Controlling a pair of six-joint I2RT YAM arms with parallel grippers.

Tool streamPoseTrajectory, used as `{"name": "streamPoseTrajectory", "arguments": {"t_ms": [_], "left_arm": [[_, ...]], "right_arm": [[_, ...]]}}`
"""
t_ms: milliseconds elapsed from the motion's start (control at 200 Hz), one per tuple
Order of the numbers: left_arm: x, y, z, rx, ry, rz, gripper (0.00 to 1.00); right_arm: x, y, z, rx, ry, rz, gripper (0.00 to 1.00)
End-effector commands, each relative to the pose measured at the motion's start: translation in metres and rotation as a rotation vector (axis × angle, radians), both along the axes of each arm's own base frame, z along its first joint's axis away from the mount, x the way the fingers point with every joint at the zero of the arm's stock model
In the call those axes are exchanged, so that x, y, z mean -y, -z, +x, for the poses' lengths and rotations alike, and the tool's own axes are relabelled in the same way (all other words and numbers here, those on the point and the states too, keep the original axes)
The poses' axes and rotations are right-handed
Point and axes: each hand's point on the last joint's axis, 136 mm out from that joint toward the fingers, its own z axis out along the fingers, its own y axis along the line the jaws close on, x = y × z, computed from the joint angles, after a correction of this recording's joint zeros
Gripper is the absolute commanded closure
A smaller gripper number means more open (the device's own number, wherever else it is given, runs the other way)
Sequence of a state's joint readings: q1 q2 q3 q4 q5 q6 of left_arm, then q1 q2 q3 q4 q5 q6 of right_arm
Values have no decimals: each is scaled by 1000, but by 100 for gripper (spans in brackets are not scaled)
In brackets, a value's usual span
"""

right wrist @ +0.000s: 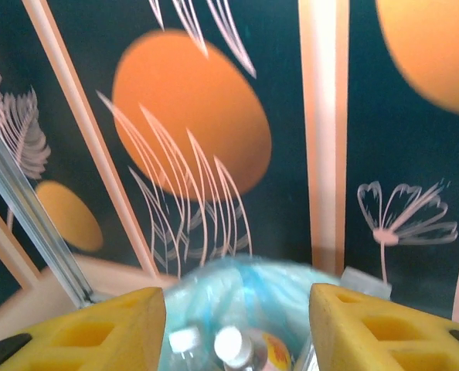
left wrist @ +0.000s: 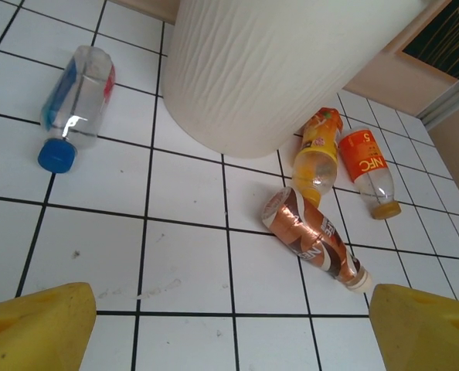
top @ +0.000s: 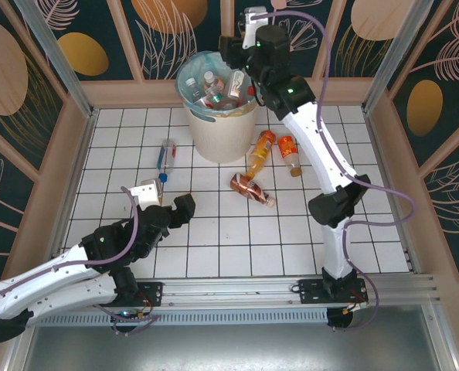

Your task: Put the plastic bottles in the bin

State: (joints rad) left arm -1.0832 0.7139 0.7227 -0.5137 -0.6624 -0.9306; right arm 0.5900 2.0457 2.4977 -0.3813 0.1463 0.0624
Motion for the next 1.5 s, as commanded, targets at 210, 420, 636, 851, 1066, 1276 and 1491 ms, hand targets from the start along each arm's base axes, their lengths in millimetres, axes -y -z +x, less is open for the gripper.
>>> {"name": "streamPoseTrajectory", "arguments": {"t_ms": [210, 420, 636, 851, 1066, 1276, 1491], "left_arm": [[0, -5, -4, -26, -4, -40, 9], [-2, -4, -3, -28, -12, -35, 9], [-3, -1, -5, -35, -13, -36, 9], [-4, 0, -5, -37, -16, -39, 9], [-4, 3, -5, -40, -17, -36, 9], [-4, 1, -4, -33, -16, -30, 9], [-7, 0, -5, -27, -20, -32, 9]], "right_arm": [[19, 50, 64, -14, 242, -58, 48], [11, 104, 90, -88, 254, -88, 44], [8, 149, 99, -180, 258, -149, 38], [-13, 167, 86, -270, 115, -150, 38], [-41, 158, 55, -328, -112, -104, 41], [-51, 134, 38, -311, -210, -49, 42], [-17, 118, 58, -261, -69, -24, 44]]}}
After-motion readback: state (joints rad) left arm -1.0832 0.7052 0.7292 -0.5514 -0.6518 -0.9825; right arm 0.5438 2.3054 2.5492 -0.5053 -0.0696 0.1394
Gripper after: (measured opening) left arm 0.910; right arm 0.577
